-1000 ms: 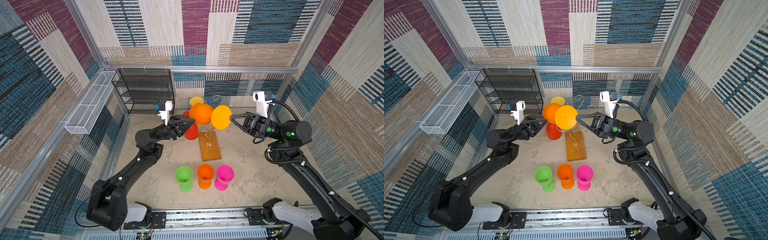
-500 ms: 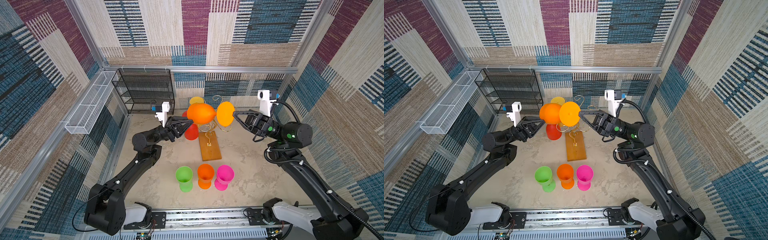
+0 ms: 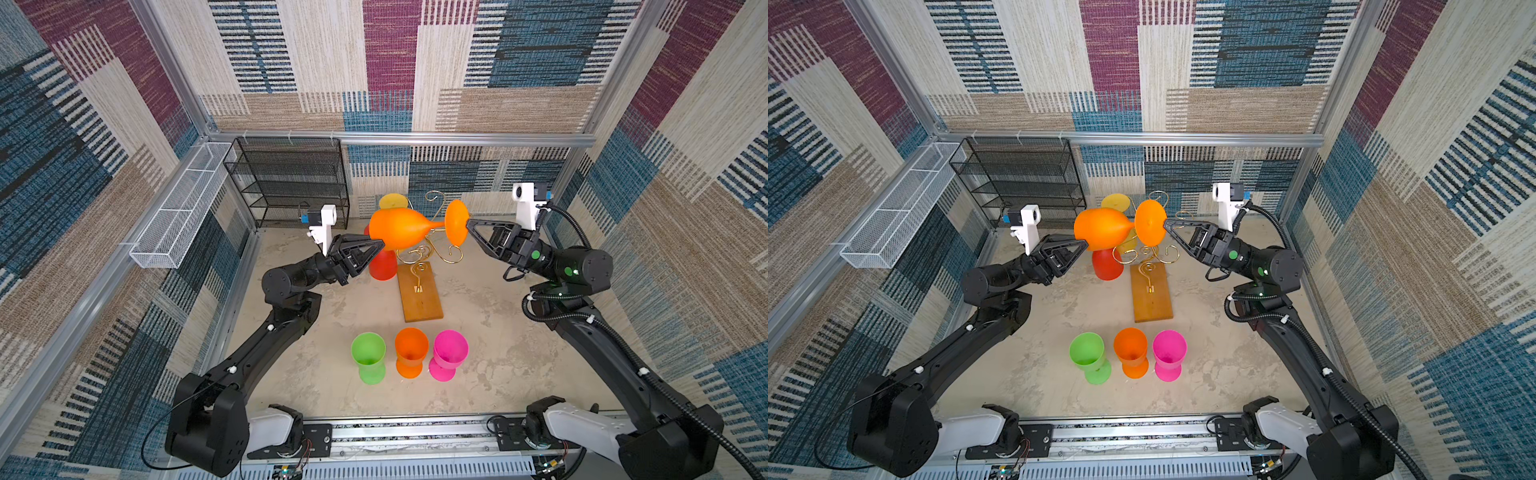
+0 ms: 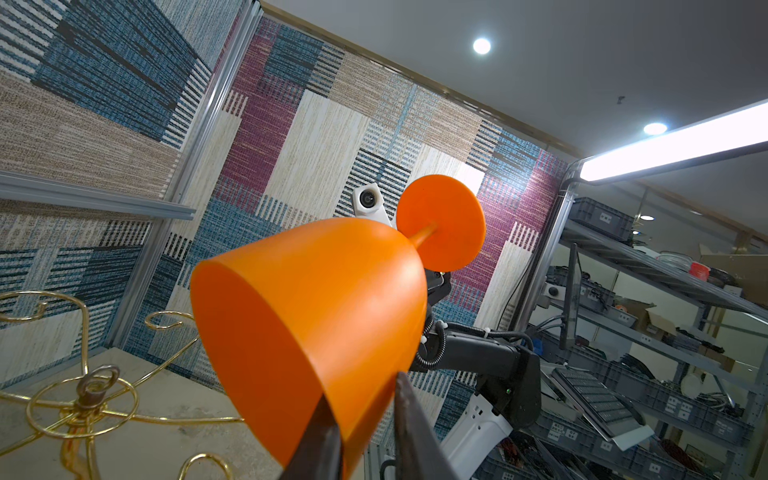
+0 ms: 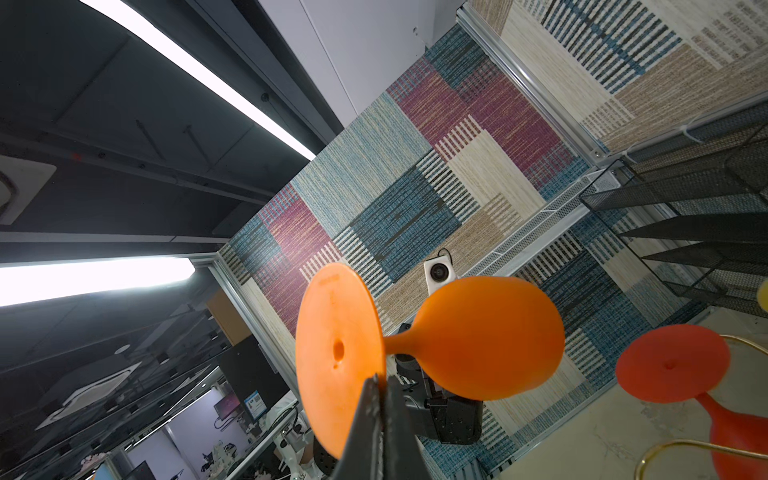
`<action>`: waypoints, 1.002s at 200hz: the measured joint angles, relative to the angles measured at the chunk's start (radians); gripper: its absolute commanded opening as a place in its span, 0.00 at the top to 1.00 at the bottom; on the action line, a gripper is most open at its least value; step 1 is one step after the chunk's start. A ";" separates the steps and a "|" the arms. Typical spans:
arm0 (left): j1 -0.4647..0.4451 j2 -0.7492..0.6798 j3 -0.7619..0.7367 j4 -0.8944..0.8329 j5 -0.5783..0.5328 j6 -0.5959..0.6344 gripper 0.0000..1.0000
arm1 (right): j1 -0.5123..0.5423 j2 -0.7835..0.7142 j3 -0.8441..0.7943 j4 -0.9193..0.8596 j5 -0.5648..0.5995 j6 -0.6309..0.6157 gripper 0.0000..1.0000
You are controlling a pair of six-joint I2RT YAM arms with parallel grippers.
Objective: Take the wine glass off the wine glass rack
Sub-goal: 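Close the left gripper on the orange glass bowl and open the right gripper, then carry the orange glass toward the robot with left gripper while right withdraws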
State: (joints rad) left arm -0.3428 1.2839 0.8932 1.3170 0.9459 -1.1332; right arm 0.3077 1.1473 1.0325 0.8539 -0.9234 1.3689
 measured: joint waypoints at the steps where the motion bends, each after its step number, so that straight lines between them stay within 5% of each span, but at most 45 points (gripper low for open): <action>1: 0.000 0.000 0.000 0.000 0.000 0.000 0.77 | 0.000 0.001 0.000 0.000 0.000 0.002 1.00; 113: -0.007 -0.053 -0.025 0.021 0.053 -0.011 0.86 | -0.038 0.053 -0.025 -0.060 -0.072 0.043 0.99; 153: -0.006 -0.064 -0.026 -0.009 0.055 -0.008 1.00 | -0.048 0.034 -0.013 -0.131 -0.072 -0.003 0.94; 200: -0.006 -0.188 0.000 -0.325 0.055 0.175 1.00 | -0.082 -0.044 0.044 -0.362 -0.045 -0.187 0.90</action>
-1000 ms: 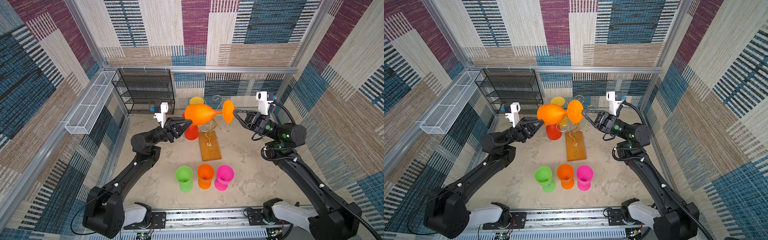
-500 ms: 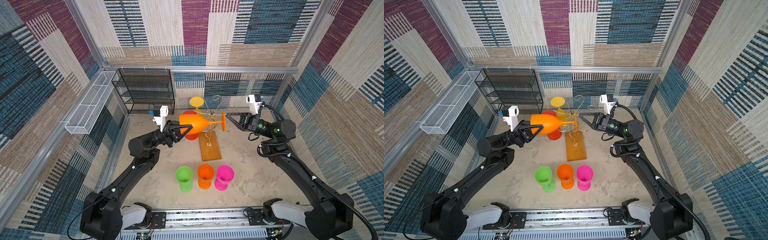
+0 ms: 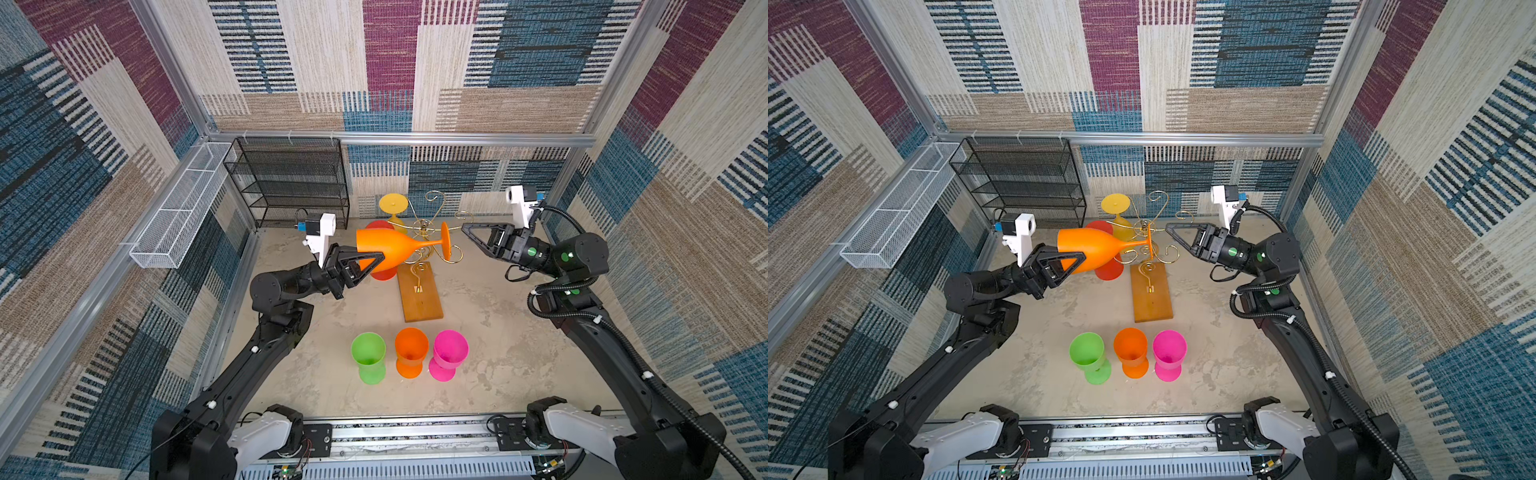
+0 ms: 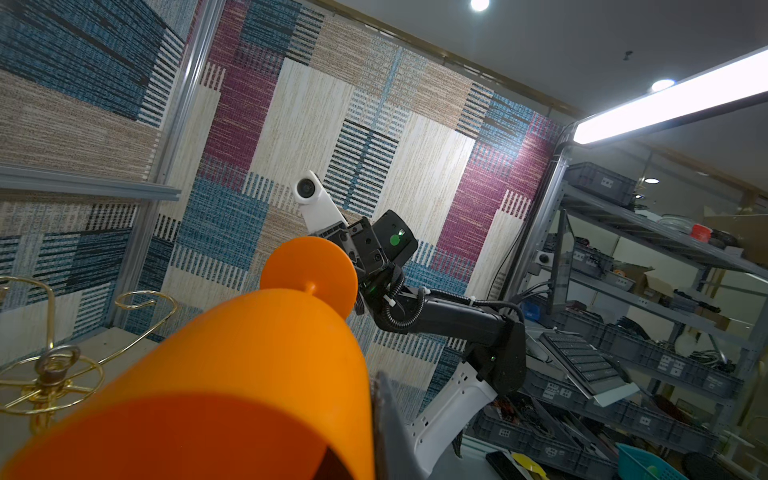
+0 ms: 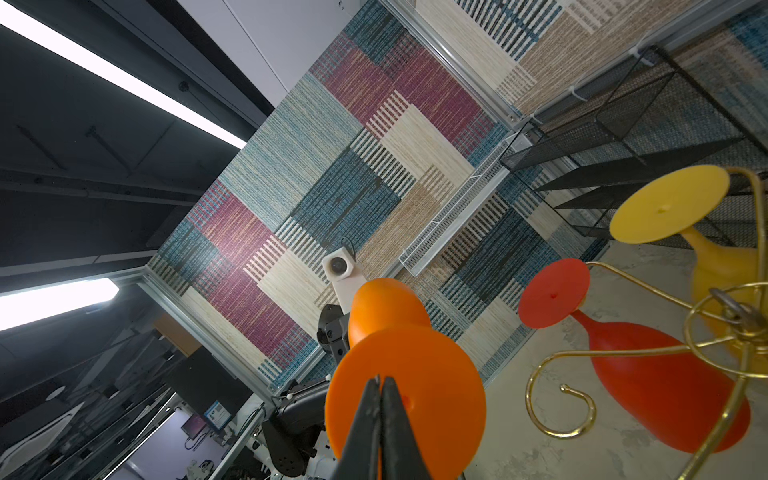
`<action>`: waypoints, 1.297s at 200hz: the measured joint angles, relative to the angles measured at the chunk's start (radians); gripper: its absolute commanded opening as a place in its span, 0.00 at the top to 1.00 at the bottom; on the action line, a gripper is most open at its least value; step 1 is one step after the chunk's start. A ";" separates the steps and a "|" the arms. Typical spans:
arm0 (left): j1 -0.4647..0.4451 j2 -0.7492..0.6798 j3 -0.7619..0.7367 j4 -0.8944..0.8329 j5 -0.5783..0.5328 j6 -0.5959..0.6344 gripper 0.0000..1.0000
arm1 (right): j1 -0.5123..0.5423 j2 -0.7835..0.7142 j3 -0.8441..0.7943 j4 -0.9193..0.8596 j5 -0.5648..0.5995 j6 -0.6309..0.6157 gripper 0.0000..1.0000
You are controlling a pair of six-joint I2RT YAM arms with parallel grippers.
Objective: Take the wine glass off the wine glass rack
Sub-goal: 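Carry the orange glass toward the robot with left gripper while right withdraws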
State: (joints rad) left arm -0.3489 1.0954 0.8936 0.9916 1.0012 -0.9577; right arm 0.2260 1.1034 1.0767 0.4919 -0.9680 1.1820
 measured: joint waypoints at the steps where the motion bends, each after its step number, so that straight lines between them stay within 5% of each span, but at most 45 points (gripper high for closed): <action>1: 0.000 -0.006 0.003 -0.018 -0.001 0.009 1.00 | -0.001 -0.002 0.002 -0.009 0.002 -0.006 0.90; 66: 0.001 -0.249 0.341 -0.991 -0.167 0.538 1.00 | -0.009 -0.105 0.116 -0.463 0.239 -0.397 0.82; 109: 0.001 -0.262 0.666 -1.637 -0.495 0.779 1.00 | -0.010 -0.130 0.121 -0.629 0.361 -0.560 0.80; 139: 0.001 -0.254 0.752 -1.959 -0.752 0.854 1.00 | -0.010 -0.141 0.105 -0.680 0.405 -0.614 0.79; 181: 0.002 -0.258 0.655 -2.171 -0.918 0.868 1.00 | -0.010 -0.140 0.099 -0.707 0.443 -0.653 0.78; 259: -0.030 -0.087 0.364 -2.195 -0.890 0.851 1.00 | -0.010 -0.137 0.079 -0.725 0.475 -0.677 0.77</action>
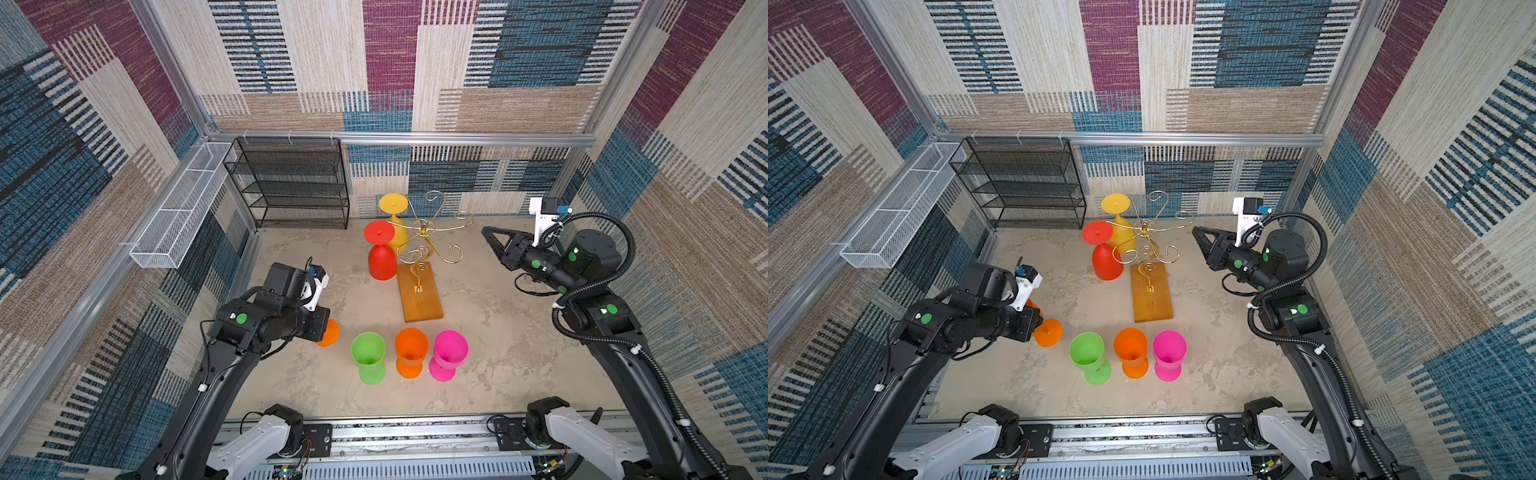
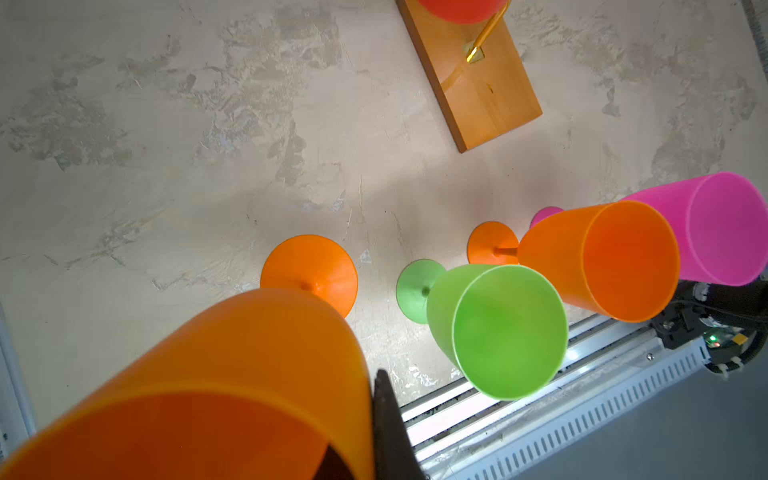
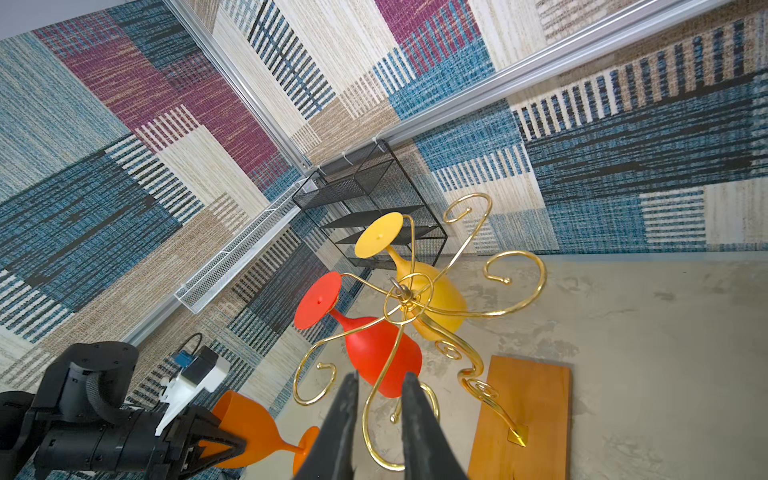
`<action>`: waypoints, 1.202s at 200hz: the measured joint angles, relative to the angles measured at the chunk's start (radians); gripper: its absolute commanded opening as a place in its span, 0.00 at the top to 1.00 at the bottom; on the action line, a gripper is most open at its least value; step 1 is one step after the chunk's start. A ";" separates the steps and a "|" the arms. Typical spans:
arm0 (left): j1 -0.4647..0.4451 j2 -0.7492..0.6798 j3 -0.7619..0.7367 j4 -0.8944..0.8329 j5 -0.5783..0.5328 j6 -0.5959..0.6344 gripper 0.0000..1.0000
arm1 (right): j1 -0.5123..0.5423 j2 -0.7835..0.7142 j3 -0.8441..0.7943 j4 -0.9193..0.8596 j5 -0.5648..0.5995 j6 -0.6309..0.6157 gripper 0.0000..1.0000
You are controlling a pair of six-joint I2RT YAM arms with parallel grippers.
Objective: Take the wine glass off the wine glass rack
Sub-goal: 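Carry the orange glass toward the robot with left gripper while right withdraws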
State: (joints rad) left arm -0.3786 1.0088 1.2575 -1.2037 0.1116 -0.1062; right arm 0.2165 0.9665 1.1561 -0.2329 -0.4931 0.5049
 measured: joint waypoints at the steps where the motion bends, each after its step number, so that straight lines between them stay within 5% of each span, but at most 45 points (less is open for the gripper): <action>1: -0.001 0.001 -0.001 0.001 0.000 0.000 1.00 | 0.000 0.000 0.000 0.000 0.001 -0.001 0.77; 126: -0.187 0.259 -0.081 0.184 -0.037 -0.053 1.00 | 0.000 0.023 -0.012 -0.001 0.006 -0.012 0.77; 240: -0.210 0.346 -0.118 0.287 -0.063 -0.076 0.95 | 0.000 0.018 -0.021 -0.005 0.008 -0.020 0.77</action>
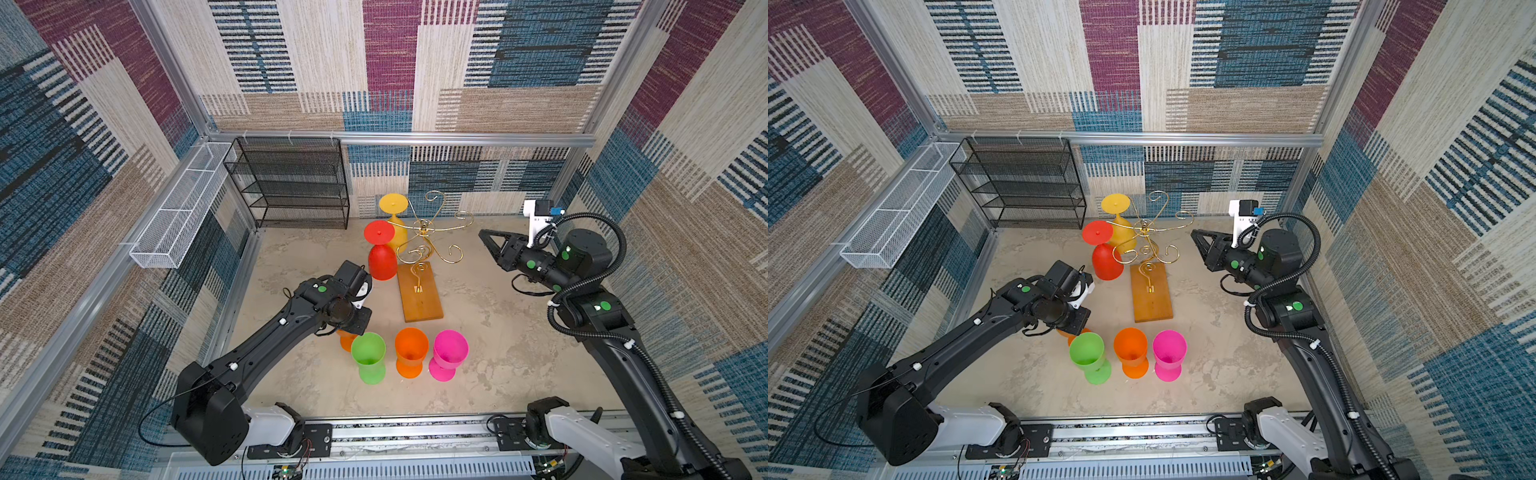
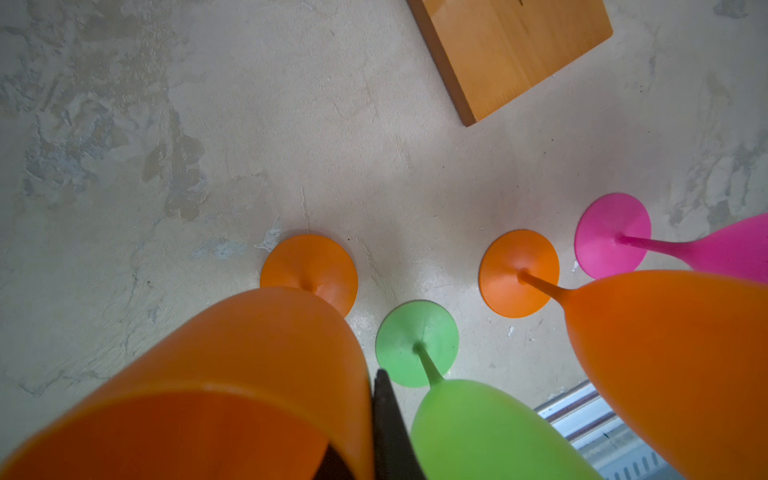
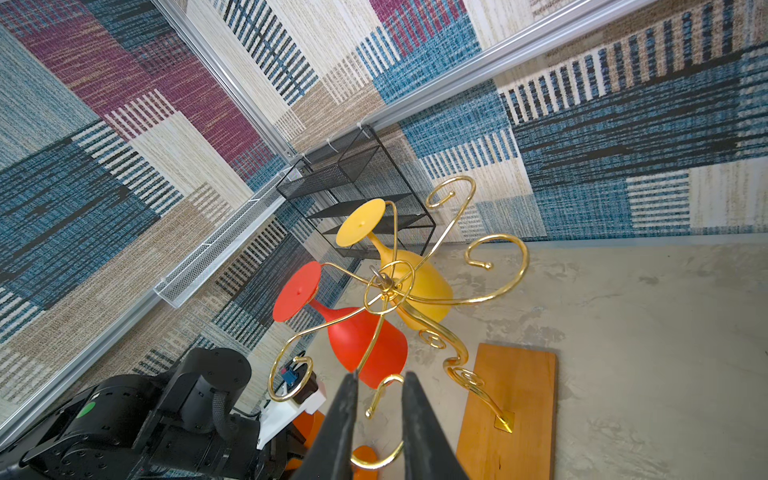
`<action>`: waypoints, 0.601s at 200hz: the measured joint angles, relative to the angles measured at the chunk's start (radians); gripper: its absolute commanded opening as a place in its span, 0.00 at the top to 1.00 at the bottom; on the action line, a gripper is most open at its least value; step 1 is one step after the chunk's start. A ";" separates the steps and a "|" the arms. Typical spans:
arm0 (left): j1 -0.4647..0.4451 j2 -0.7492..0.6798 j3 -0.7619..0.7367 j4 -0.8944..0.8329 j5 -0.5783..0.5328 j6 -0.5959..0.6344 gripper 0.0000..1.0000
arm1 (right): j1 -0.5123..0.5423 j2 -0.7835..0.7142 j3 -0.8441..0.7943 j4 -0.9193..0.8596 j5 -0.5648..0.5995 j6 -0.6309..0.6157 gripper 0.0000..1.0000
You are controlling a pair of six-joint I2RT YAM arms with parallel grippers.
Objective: Take the wine glass off the wine glass rack
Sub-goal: 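Carry the orange glass toward the robot with left gripper while right withdraws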
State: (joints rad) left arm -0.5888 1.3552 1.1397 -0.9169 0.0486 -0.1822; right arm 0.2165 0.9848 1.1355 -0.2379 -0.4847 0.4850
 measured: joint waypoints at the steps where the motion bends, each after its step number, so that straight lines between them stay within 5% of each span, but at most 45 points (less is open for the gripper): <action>1: 0.000 0.000 0.000 0.000 0.000 0.000 0.95 | 0.000 0.000 0.000 0.000 0.001 0.000 0.78; 59: -0.002 -0.006 -0.003 0.009 -0.017 -0.006 0.74 | 0.000 -0.003 -0.004 -0.004 0.016 0.000 0.77; 120: -0.005 -0.050 0.009 0.009 -0.015 -0.017 0.64 | 0.000 -0.003 -0.010 -0.010 0.016 0.000 0.78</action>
State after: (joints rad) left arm -0.5941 1.3048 1.1484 -0.9081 0.0334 -0.1993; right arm 0.2165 0.9813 1.1255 -0.2474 -0.4686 0.4847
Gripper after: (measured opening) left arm 0.357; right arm 0.225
